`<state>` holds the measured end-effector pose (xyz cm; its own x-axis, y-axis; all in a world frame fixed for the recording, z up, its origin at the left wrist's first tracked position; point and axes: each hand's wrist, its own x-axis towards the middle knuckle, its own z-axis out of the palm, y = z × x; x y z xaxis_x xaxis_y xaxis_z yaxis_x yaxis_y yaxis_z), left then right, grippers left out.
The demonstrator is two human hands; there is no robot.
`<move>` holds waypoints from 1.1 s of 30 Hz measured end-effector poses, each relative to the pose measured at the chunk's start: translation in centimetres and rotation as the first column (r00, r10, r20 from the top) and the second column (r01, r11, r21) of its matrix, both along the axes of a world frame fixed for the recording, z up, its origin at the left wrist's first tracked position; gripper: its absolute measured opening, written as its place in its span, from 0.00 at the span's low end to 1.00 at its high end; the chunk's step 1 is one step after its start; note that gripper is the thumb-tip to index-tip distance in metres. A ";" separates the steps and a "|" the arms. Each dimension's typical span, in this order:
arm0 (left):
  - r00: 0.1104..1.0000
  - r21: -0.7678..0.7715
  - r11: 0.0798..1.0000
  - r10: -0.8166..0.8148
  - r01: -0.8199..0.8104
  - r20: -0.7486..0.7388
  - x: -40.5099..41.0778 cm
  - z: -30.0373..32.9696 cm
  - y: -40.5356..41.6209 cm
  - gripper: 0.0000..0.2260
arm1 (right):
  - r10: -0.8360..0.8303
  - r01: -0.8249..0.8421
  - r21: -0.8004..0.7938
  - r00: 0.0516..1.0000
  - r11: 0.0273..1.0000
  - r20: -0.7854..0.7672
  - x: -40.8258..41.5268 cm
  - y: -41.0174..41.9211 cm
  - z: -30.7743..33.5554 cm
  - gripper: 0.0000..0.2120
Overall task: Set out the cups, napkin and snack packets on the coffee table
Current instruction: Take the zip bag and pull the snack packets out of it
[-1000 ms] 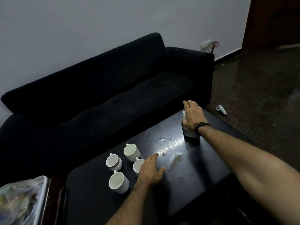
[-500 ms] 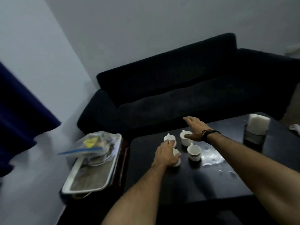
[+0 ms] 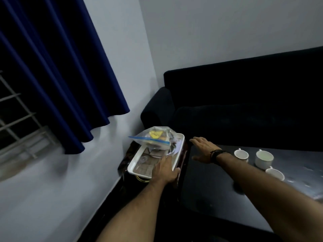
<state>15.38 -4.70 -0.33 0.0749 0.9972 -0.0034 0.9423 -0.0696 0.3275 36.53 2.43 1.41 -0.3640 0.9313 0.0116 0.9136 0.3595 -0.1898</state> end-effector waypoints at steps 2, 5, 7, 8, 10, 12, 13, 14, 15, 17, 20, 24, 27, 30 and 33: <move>1.000 -0.019 0.999 0.031 -0.031 0.002 -1.7 -0.7 0.0 0.31 | 0.031 -0.031 -0.017 1.000 0.999 -0.004 -2.6 0.6 -1.0 0.40; 0.998 -0.047 0.997 0.062 -0.062 -0.009 -3.2 -1.7 0.4 0.32 | 0.062 -0.060 -0.067 0.998 0.996 0.022 -5.2 1.5 -2.8 0.42; 0.997 -0.058 0.995 0.079 -0.080 -0.021 -4.0 -2.6 0.9 0.32 | 0.071 -0.069 -0.083 0.997 0.994 0.022 -6.5 2.1 -3.9 0.41; 0.996 -0.063 0.995 0.081 -0.083 -0.021 -4.2 -3.0 1.1 0.33 | 0.070 -0.068 -0.088 0.997 0.994 0.016 -7.0 2.4 -4.3 0.40; 0.997 -0.076 0.994 0.079 -0.081 -0.020 -4.8 -4.0 1.7 0.34 | 0.068 -0.067 -0.097 0.998 0.993 0.005 -8.1 3.0 -5.3 0.39; 0.996 -0.102 0.992 0.074 -0.078 -0.039 -5.3 -5.1 2.4 0.35 | 0.062 -0.065 -0.097 0.998 0.993 -0.025 -9.0 3.6 -6.1 0.38; 0.996 -0.115 0.990 0.074 -0.080 -0.050 -5.4 -5.5 2.7 0.34 | 0.058 -0.062 -0.087 0.997 0.994 -0.047 -9.4 3.9 -6.4 0.38; 0.996 -0.123 0.989 0.075 -0.082 -0.054 -5.5 -6.1 3.0 0.33 | 0.054 -0.058 -0.069 0.996 0.996 -0.065 -9.8 4.2 -6.6 0.37; 0.996 -0.129 0.988 0.079 -0.085 -0.053 -5.6 -6.6 3.3 0.32 | 0.051 -0.055 -0.049 0.996 0.997 -0.078 -10.2 4.7 -6.7 0.37; 0.995 -0.145 0.985 0.089 -0.095 -0.041 -5.6 -7.4 4.0 0.32 | 0.056 -0.058 -0.019 0.994 0.998 -0.094 -11.0 5.6 -6.8 0.35; 0.994 -0.187 0.977 0.091 -0.100 -0.053 -5.6 -8.5 4.8 0.32 | 0.051 -0.057 -0.052 0.992 0.997 -0.115 -12.4 6.9 -6.6 0.32; 0.988 -0.146 0.985 0.074 -0.093 -0.135 -5.6 -10.3 5.2 0.30 | 0.024 -0.042 -0.120 0.988 0.992 -0.150 -14.6 8.3 -6.0 0.30; 0.984 -0.136 0.985 0.084 -0.106 -0.157 -5.4 -10.3 5.6 0.31 | -0.004 -0.017 -0.109 0.982 0.994 -0.187 -15.7 9.0 -5.6 0.26; 0.988 -0.201 0.974 0.084 -0.109 -0.130 -5.5 -9.6 6.0 0.33 | -0.087 0.075 -0.056 0.959 0.996 -0.270 -16.3 8.8 -5.6 0.18; 0.989 -0.234 0.967 0.073 -0.101 -0.127 -5.7 -9.2 6.0 0.33 | -0.151 0.152 -0.025 0.923 0.988 -0.354 -16.2 8.0 -5.5 0.14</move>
<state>9.73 1.27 -9.52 -0.0271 0.9688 -0.2464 0.9738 0.0813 0.2126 20.32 10.48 -4.06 -0.1899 0.9749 0.1163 0.8308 0.2227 -0.5100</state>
